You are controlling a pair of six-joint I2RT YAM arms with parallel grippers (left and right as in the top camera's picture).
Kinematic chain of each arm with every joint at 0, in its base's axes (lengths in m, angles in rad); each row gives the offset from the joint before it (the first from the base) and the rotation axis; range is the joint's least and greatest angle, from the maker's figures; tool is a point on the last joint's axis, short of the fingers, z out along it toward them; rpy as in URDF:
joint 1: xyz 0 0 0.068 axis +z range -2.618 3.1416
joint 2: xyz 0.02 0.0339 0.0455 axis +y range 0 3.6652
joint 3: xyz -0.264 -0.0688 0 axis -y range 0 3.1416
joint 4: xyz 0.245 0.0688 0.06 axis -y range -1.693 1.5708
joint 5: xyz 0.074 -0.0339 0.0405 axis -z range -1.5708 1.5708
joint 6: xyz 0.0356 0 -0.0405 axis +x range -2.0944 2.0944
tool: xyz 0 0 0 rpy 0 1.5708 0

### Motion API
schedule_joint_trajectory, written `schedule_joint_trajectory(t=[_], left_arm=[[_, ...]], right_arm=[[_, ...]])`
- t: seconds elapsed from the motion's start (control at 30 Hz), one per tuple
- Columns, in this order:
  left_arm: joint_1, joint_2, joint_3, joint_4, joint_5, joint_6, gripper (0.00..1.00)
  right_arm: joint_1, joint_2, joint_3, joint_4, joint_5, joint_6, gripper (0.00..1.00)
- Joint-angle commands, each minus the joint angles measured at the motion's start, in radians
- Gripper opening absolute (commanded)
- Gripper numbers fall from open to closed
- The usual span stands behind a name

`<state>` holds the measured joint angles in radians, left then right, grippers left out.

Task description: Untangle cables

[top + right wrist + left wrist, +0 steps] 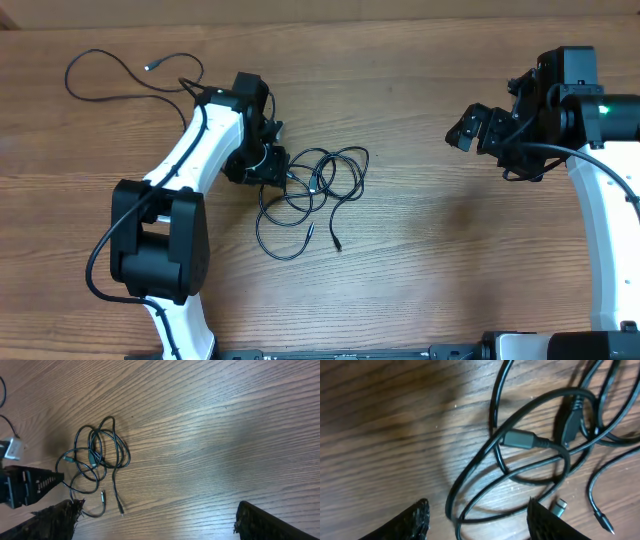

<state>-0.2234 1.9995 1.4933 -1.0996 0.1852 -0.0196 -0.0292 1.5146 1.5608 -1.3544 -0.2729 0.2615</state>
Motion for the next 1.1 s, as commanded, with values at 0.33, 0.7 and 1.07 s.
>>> schedule_joint_trajectory(t=[0.33, 0.7, 1.07], left_arm=[[-0.016, 0.008, -0.089, 0.108, -0.057, 0.001, 0.08], [-0.023, -0.034, 0.3, -0.193, 0.26, 0.04, 0.04], [-0.066, -0.195, 0.767, -0.283, 0.493, 0.042, 0.04]], right_arm=[[0.003, 0.004, -0.003, 0.003, 0.003, -0.004, 1.0], [0.003, 0.004, -0.003, 0.011, 0.003, -0.004, 1.0], [0.003, 0.004, -0.003, 0.014, 0.003, -0.004, 1.0]])
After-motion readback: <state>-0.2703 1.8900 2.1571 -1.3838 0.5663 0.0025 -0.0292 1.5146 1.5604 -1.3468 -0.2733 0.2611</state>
